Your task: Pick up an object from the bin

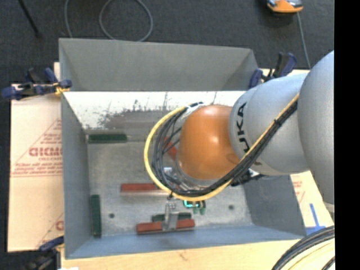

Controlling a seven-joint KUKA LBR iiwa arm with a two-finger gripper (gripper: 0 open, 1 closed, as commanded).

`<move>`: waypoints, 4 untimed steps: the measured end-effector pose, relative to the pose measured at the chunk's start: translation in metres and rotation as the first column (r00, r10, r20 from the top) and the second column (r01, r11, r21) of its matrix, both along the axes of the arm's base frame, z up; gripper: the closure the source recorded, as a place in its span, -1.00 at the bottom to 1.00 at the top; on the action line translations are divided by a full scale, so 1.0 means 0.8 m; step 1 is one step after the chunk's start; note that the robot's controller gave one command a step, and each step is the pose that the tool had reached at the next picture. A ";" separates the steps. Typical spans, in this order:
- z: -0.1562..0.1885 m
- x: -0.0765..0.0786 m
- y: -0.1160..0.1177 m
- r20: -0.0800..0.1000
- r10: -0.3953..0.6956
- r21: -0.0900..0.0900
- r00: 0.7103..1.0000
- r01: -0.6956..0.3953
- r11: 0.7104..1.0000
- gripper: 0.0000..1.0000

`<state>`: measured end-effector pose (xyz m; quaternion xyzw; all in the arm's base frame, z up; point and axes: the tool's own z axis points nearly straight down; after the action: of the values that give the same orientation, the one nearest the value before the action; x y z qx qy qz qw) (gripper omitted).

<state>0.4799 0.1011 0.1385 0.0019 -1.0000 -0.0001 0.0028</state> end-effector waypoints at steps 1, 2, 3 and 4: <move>-0.085 -0.002 -0.028 0.024 -0.025 0.005 0.999 0.024 1.000 -1.00; -0.082 -0.006 -0.027 0.009 -0.026 0.002 1.000 0.026 1.000 1.00; -0.048 0.006 -0.060 0.012 0.044 -0.001 0.999 -0.044 0.999 1.00; -0.049 0.005 -0.058 0.009 0.042 0.000 0.999 -0.042 0.999 -1.00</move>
Offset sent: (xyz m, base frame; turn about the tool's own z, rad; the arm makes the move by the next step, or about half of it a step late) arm -0.0062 -0.0220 -0.0685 0.0222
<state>0.4841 0.0547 0.0992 0.0227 -0.9997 -0.0002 -0.0019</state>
